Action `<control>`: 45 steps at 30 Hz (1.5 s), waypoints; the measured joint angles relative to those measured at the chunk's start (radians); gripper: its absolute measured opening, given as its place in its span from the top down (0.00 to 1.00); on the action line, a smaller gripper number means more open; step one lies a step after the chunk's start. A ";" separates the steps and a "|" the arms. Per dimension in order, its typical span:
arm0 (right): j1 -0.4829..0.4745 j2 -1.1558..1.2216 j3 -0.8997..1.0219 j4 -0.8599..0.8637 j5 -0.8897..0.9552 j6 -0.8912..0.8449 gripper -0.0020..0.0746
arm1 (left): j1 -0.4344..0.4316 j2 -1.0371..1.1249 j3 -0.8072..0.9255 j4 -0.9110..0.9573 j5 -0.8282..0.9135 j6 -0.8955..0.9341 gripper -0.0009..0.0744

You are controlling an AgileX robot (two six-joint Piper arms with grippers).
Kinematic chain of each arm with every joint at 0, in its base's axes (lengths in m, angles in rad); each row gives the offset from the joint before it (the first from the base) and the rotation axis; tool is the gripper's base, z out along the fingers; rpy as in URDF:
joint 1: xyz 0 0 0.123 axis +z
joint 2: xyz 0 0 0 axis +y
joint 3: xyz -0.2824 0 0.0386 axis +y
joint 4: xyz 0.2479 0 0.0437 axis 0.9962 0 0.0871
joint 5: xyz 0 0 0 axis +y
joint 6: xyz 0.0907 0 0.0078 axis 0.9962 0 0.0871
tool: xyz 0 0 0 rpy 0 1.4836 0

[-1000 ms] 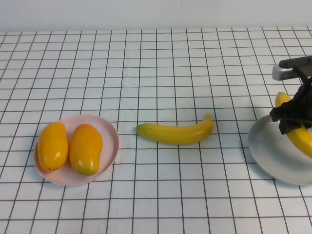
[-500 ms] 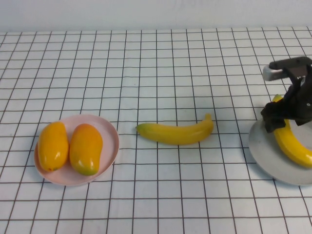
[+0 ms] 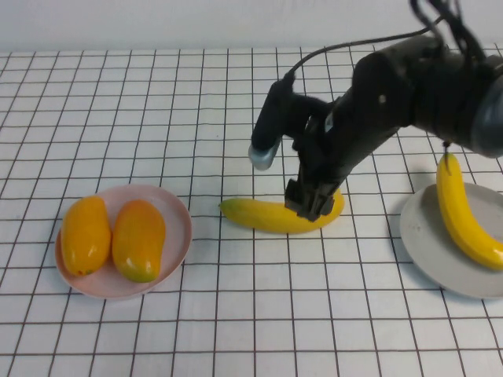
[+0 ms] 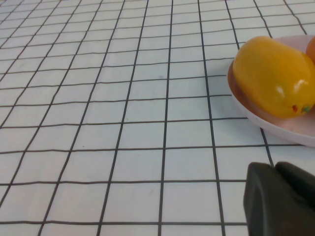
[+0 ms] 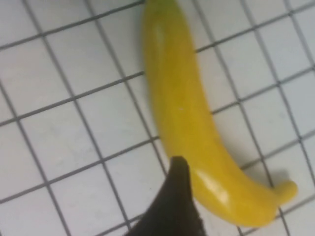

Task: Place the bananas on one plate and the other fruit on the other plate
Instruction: Put another type of fruit in the right plate

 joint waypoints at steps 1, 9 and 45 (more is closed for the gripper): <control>0.017 0.025 -0.009 -0.004 0.011 -0.046 0.24 | 0.000 0.000 0.000 0.000 0.000 0.000 0.99; 0.057 0.159 -0.018 0.012 0.016 -0.196 0.24 | 0.000 0.000 0.000 0.000 0.000 0.000 0.99; -0.150 0.000 -0.058 0.057 0.269 0.449 0.54 | 0.000 0.000 0.000 0.000 0.001 0.000 0.99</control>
